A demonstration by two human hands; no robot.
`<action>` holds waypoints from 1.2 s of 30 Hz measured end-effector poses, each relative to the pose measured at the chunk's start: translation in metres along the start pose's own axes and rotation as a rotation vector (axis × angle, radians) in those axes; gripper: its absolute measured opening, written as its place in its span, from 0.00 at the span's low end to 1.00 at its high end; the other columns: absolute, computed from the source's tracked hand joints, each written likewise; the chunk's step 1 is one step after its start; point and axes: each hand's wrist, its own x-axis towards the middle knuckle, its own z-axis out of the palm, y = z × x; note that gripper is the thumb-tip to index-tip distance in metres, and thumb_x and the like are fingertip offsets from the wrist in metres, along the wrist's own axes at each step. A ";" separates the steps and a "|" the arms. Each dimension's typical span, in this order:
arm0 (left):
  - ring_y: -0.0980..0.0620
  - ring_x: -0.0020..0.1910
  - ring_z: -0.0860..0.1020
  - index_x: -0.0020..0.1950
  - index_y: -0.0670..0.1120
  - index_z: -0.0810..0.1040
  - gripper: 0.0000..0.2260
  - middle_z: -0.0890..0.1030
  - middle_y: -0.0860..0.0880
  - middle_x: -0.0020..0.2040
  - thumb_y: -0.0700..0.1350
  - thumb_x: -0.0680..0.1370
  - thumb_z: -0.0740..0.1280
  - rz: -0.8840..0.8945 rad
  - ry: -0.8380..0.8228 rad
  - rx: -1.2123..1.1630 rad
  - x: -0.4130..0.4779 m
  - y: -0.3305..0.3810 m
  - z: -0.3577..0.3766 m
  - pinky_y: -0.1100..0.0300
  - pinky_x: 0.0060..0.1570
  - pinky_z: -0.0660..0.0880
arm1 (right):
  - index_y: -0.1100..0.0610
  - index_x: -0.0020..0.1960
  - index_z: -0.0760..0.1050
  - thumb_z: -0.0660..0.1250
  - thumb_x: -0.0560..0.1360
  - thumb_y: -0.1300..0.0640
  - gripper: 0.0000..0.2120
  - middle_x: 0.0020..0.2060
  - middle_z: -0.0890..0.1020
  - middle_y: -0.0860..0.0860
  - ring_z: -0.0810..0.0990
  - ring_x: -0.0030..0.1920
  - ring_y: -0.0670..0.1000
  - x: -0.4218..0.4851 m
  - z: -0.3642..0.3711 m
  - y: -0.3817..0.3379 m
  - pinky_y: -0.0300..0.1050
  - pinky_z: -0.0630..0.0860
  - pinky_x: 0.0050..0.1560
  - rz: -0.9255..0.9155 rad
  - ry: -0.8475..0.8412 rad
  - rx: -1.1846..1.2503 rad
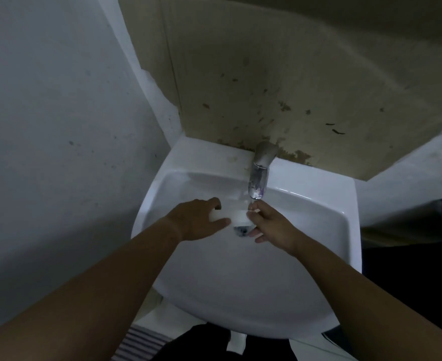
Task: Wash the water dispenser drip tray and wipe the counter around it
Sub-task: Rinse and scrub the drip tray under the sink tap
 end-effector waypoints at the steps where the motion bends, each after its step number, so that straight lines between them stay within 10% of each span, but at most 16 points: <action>1: 0.45 0.52 0.78 0.61 0.54 0.69 0.21 0.78 0.47 0.54 0.66 0.75 0.60 0.043 0.030 0.066 0.000 0.001 0.000 0.52 0.52 0.75 | 0.47 0.50 0.72 0.62 0.80 0.50 0.02 0.47 0.81 0.52 0.83 0.45 0.54 0.000 -0.001 0.000 0.54 0.81 0.50 -0.032 0.014 -0.047; 14: 0.40 0.67 0.66 0.73 0.53 0.64 0.23 0.66 0.42 0.68 0.52 0.79 0.63 0.143 0.223 0.451 0.007 0.021 0.019 0.32 0.70 0.54 | 0.51 0.52 0.82 0.73 0.74 0.51 0.08 0.48 0.84 0.47 0.81 0.46 0.48 0.006 -0.020 0.009 0.47 0.78 0.49 -0.352 0.120 -0.544; 20: 0.40 0.64 0.69 0.70 0.49 0.66 0.26 0.70 0.43 0.65 0.50 0.74 0.70 0.148 0.330 0.450 0.011 0.026 0.019 0.33 0.70 0.56 | 0.53 0.45 0.79 0.77 0.70 0.53 0.08 0.44 0.82 0.48 0.79 0.43 0.49 0.011 -0.019 0.010 0.45 0.75 0.45 -0.375 0.178 -0.588; 36: 0.36 0.59 0.73 0.65 0.52 0.75 0.23 0.74 0.39 0.60 0.45 0.70 0.74 0.229 0.398 0.431 0.025 0.024 0.024 0.31 0.68 0.60 | 0.51 0.68 0.75 0.65 0.79 0.55 0.17 0.65 0.75 0.53 0.77 0.60 0.53 0.011 -0.017 0.019 0.43 0.73 0.58 -0.424 0.146 -0.642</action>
